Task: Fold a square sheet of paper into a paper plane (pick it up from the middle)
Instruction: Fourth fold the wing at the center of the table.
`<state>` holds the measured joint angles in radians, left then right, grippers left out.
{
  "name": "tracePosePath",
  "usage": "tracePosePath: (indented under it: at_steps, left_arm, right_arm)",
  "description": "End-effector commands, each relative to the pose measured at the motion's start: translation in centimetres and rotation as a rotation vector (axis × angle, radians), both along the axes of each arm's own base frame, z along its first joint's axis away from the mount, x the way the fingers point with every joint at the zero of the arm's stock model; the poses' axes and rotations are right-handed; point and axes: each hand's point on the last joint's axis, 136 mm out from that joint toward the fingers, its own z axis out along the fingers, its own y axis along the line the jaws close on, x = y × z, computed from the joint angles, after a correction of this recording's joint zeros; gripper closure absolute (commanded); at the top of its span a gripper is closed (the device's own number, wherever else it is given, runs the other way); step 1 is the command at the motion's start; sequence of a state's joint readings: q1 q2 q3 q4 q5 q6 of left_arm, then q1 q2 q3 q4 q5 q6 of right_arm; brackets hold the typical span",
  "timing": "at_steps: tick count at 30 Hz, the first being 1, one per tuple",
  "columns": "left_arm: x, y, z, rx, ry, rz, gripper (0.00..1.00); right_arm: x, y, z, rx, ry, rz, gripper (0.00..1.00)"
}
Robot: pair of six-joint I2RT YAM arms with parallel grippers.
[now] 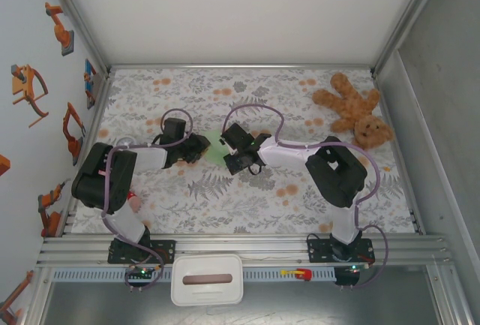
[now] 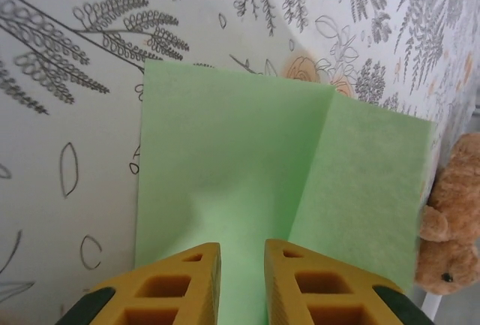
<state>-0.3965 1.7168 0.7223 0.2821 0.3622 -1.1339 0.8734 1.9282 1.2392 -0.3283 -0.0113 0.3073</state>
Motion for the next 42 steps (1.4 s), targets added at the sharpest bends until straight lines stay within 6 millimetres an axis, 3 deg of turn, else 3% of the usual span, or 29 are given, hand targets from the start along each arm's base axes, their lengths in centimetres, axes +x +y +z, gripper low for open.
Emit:
tracePosePath:
  at_steps: [1,8,18,33,42]
  left_arm:
    - [0.0,-1.3,-0.7,-0.035,0.033,-0.024,0.79]
    - [-0.6,-1.2,-1.8,-0.015,0.083,-0.039,0.8]
    - [-1.0,-1.1,-2.5,0.019,0.115,-0.071,0.81]
    - [-1.0,-1.3,-2.8,0.022,0.127,-0.087,0.81]
    - [-0.9,-1.1,-2.8,0.026,0.129,-0.087,0.81]
  right_arm:
    - [0.5,0.3,0.4,0.009,-0.002,-0.01,0.96]
    - [1.2,0.3,0.5,-0.013,-0.076,0.049,0.82]
    - [2.6,-0.1,0.9,-0.074,-0.173,0.097,0.69]
    - [1.7,0.6,-0.3,-0.092,-0.175,0.211,0.78]
    - [1.3,0.4,-0.8,-0.094,-0.15,0.222,0.75]
